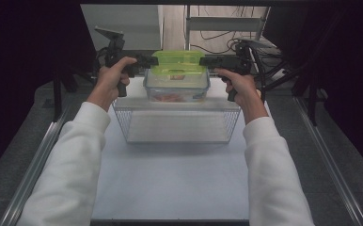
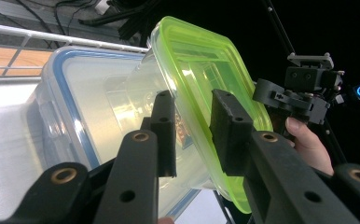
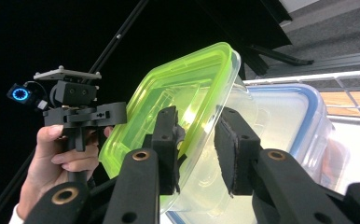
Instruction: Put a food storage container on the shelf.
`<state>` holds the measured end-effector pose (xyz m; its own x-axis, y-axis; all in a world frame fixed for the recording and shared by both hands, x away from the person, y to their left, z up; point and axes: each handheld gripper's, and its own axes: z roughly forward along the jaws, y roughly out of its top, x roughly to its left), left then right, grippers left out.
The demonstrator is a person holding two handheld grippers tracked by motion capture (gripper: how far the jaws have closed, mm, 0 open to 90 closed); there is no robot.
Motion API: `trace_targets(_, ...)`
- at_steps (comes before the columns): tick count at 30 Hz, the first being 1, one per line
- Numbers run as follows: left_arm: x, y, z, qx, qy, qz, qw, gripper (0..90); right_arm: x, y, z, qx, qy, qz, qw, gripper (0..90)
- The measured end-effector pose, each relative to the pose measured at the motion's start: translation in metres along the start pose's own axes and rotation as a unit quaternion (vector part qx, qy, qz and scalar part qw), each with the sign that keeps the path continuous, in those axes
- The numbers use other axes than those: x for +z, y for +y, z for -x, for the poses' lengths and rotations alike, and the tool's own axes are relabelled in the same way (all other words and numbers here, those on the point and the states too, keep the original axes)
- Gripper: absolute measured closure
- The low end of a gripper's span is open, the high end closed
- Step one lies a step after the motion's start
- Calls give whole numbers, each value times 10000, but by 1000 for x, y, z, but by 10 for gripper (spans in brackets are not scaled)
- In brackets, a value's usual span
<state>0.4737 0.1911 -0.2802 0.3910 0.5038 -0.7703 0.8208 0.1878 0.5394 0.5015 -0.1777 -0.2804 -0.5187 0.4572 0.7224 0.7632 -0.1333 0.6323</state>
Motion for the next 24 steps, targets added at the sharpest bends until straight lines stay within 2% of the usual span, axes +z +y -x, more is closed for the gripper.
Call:
trace_targets(5,3,0,0,55,-14,12,10000,651,1,-1,-1,13,-12,15,10000,642)
trace_targets(11,3,1,-1,23,-56,23,10000,642,1,0,-2,-12,-14,31,10000,638)
trace_targets(14,2,1,0,10,-101,51,9999,599,0,0,-2,-4,13,51,10000,614)
trace_targets(15,1,1,2,49,-59,119,9999,539,-1,0,-4,-57,-22,114,9999,569)
trace_targets(16,1,1,2,49,-59,119,9999,500,-1,0,-4,-57,-22,114,9999,569)
trace_targets(17,-1,1,3,66,-40,177,9998,500,-1,1,-5,-75,-31,146,9999,553)
trace_targets(18,-4,1,4,100,-2,269,9996,435,-3,1,-6,-161,-78,160,9997,528)
trace_targets(24,-10,-3,8,261,89,355,9990,342,-10,1,-10,-323,-344,217,9987,443)
